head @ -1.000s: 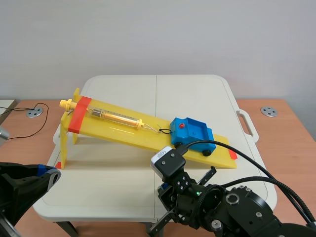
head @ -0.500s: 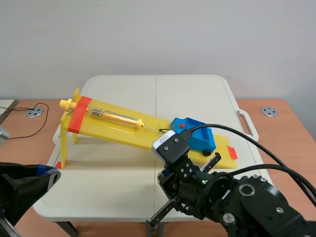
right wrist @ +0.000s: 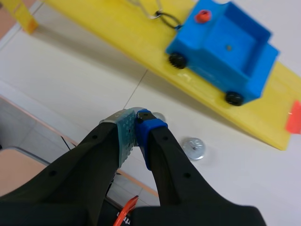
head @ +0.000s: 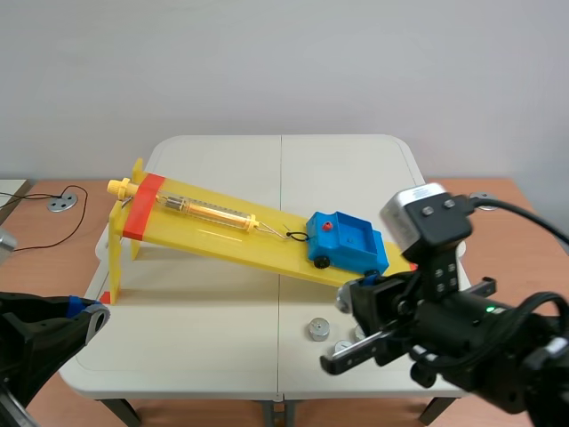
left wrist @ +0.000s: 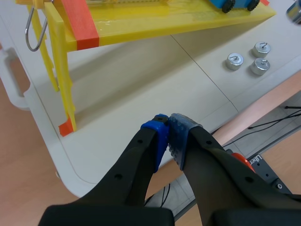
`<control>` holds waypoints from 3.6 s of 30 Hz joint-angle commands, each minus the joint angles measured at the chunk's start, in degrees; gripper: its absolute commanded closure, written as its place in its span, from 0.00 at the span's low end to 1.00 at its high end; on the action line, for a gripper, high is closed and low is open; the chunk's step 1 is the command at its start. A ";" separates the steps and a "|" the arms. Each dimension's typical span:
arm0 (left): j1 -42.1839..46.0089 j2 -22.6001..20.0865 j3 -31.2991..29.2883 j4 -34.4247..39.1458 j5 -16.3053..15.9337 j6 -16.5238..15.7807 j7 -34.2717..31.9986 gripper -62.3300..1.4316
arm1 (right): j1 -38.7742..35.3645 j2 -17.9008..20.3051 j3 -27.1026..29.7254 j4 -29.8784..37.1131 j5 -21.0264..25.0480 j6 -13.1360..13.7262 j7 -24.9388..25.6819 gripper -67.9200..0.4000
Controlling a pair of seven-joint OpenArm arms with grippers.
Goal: Place the four metal weights on the blue cart on the ramp.
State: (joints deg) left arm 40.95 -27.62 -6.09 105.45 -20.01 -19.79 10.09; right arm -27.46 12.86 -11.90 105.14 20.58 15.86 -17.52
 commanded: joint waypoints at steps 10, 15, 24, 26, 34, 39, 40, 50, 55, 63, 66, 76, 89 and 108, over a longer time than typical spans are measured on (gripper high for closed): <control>-0.22 1.22 -0.90 4.35 -4.42 -2.54 -5.75 0.93 | 5.77 -3.39 16.48 8.66 18.36 0.66 3.17 0.99; -0.20 1.22 -0.90 4.35 -4.42 -2.54 -5.73 0.93 | 10.08 -5.49 17.03 6.47 18.73 0.68 2.14 0.99; -0.20 1.22 -0.90 4.35 -4.42 -2.54 -5.75 0.93 | 18.03 -9.16 16.98 -3.41 19.15 3.98 1.97 0.99; -0.20 1.22 -0.90 4.35 -4.42 -2.54 -5.73 0.93 | 19.91 -9.84 16.90 -5.33 19.17 4.24 1.95 0.99; -0.20 1.25 -0.90 4.35 -4.42 -2.54 -5.73 0.93 | 26.60 -11.54 16.65 -13.62 19.15 5.27 1.73 0.99; -0.20 1.22 -0.90 4.35 -4.42 -2.54 -5.73 0.93 | 30.12 -12.41 16.61 -18.56 19.15 6.58 1.42 0.99; -0.20 1.22 -0.90 4.35 -4.42 -2.54 -5.73 0.93 | 30.77 -12.46 16.37 -19.65 19.17 6.54 1.36 0.99; -0.20 1.25 -0.90 4.35 -4.42 -2.51 -5.70 0.93 | 35.47 -13.09 14.78 -26.84 18.62 6.51 1.44 0.98; -0.20 1.25 -0.90 4.35 -4.42 -2.51 -5.70 0.93 | 37.75 -13.88 14.78 -30.69 18.62 6.51 1.29 0.98; -0.17 1.25 -0.90 4.35 -4.42 -2.51 -5.70 0.93 | 39.04 -14.78 14.78 -33.03 17.14 6.45 3.28 0.98; -0.17 1.25 -0.90 4.35 -4.42 -2.51 -5.70 0.93 | 39.01 -14.82 14.78 -33.03 17.14 6.43 3.61 0.98; -0.17 1.25 -0.90 4.35 -4.42 -2.51 -5.70 0.93 | 39.01 -14.80 14.84 -33.03 16.65 4.72 5.16 0.91; -0.17 1.25 -0.90 4.35 -4.39 -2.51 -5.51 0.93 | 38.03 -13.27 21.35 -28.39 15.74 11.19 3.56 0.61; -0.17 1.25 -0.90 4.35 -4.39 -2.51 -5.53 0.93 | 14.56 5.86 22.51 -2.91 16.04 20.02 0.44 0.61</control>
State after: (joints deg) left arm 40.95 -27.59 -6.09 105.45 -20.01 -19.79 10.09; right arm -14.04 14.50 10.37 97.12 33.45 32.64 -23.07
